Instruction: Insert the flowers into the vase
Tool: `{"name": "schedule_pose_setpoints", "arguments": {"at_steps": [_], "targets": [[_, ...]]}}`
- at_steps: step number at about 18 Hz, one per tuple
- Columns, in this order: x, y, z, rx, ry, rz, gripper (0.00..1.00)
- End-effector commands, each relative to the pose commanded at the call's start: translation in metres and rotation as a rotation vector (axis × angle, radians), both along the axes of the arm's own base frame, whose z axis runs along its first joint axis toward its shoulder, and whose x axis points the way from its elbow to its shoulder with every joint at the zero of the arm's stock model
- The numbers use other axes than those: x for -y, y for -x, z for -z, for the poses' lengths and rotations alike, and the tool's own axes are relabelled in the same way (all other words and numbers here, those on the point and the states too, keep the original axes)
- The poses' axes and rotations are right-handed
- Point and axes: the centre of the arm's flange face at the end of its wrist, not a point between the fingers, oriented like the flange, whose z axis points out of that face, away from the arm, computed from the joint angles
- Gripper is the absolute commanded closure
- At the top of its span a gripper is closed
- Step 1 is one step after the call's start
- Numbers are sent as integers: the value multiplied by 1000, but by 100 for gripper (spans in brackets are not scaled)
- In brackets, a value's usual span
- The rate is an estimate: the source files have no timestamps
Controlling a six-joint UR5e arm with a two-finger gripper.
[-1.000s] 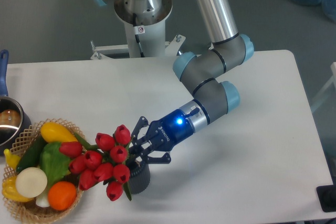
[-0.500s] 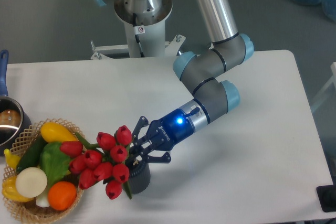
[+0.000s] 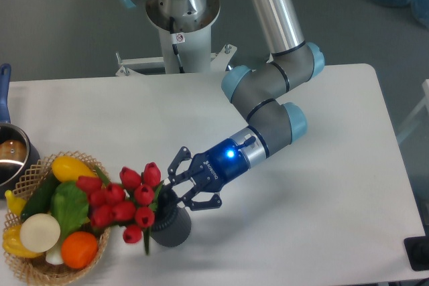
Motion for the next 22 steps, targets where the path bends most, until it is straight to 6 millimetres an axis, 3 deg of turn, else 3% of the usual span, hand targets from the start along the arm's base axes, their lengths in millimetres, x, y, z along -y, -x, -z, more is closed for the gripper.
{"name": "schedule_pose_setpoints", "arguments": {"at_steps": [8,9,12,16,18,20,22], "targets": [[6,3,1,-3,2,-11,54],[8,6,0,-10,1,-16,47],[19,20,0,-14,6,-44,45],[36,31,-4,-42,41,-75,28],[41,36,-6,-41,42,-88,24],[45,38,-17,-56,35,-95,17],[47,37,-19,-65,39,-97,5]]}}
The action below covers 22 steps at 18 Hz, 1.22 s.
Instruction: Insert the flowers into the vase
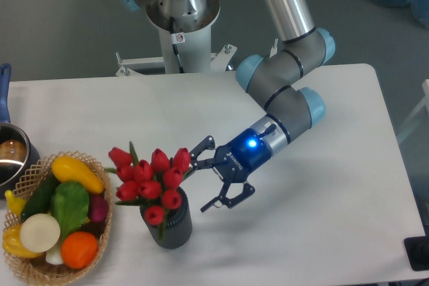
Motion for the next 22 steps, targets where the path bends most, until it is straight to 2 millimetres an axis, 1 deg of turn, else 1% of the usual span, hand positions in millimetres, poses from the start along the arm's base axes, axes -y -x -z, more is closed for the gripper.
{"name": "schedule_pose_setpoints", "arguments": {"at_steps": [1,3,6,9,10,11,14,15,16,17,18,20,21,22], "targets": [[1,1,1,-11,24,-2,1],[2,1,-1,-38,54,-5,1],[10,13,-2,-96,113,-25,0],[18,27,-20,-181,179,-52,0],[20,36,-26,-213,205,-65,0],[22,46,-32,-239,224,-78,0],[27,75,-60,-312,274,-129,0],[32,87,-71,-355,304,-154,0],[34,95,-86,-404,333,-174,0],[38,104,-96,-447,375,-200,0],[43,113,-103,-486,428,-227,0],[63,123,-124,-560,519,-288,0],[73,128,-130,-574,553,-317,0],[88,136,-132,-573,586,-351,0]]}}
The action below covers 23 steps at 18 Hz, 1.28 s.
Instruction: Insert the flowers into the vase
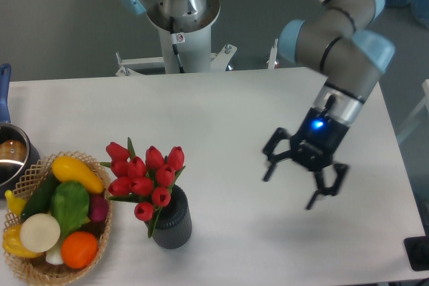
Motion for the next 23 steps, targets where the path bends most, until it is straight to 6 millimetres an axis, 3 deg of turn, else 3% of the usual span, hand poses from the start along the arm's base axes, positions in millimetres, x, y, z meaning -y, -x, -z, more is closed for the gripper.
{"name": "schedule_pose_setpoints", "arguments": {"at_steps": [4,7,10,13,17,23], "targets": [[68,16,-10,-59,139,-150,0],[108,-2,-57,-161,256,-256,0],[130,-14,-75,-181,296,-306,0],[166,-25,-95,-192,301,-369,0],[237,-31,-104,-177,325,-481,0],[314,-41,-99,-225,560,-240,0]]}}
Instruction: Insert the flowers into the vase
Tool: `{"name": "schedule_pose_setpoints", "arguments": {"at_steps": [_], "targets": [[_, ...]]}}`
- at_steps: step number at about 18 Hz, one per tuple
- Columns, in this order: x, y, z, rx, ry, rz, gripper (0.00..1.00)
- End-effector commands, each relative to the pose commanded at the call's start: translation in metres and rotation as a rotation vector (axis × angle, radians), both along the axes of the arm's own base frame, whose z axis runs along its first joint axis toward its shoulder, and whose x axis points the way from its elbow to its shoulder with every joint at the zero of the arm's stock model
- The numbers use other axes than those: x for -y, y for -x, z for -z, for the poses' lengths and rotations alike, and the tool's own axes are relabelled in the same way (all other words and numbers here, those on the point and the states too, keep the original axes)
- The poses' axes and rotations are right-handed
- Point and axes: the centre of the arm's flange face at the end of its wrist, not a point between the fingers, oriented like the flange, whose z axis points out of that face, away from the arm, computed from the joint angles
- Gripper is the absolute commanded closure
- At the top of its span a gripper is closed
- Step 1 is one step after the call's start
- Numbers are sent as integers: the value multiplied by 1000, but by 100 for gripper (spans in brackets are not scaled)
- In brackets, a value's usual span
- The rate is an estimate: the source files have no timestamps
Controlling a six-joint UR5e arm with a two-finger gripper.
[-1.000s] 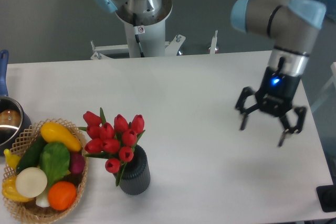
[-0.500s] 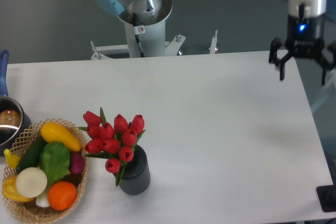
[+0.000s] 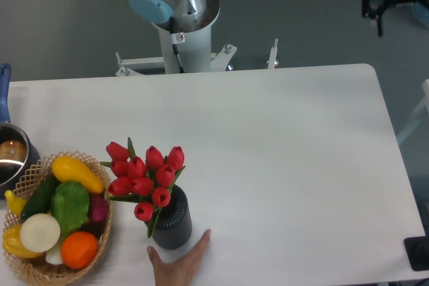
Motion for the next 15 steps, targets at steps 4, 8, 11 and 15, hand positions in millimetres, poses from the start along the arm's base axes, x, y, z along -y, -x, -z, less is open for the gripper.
{"name": "schedule_pose_setpoints", "arguments": {"at_steps": [4,8,11,15], "targets": [[24,-4,-4,-10,116,73,0],[37,-4,0,5,187,135,0],[33,-5,1,8,196,144,0],[30,-5,1,5,188,143,0]]}}
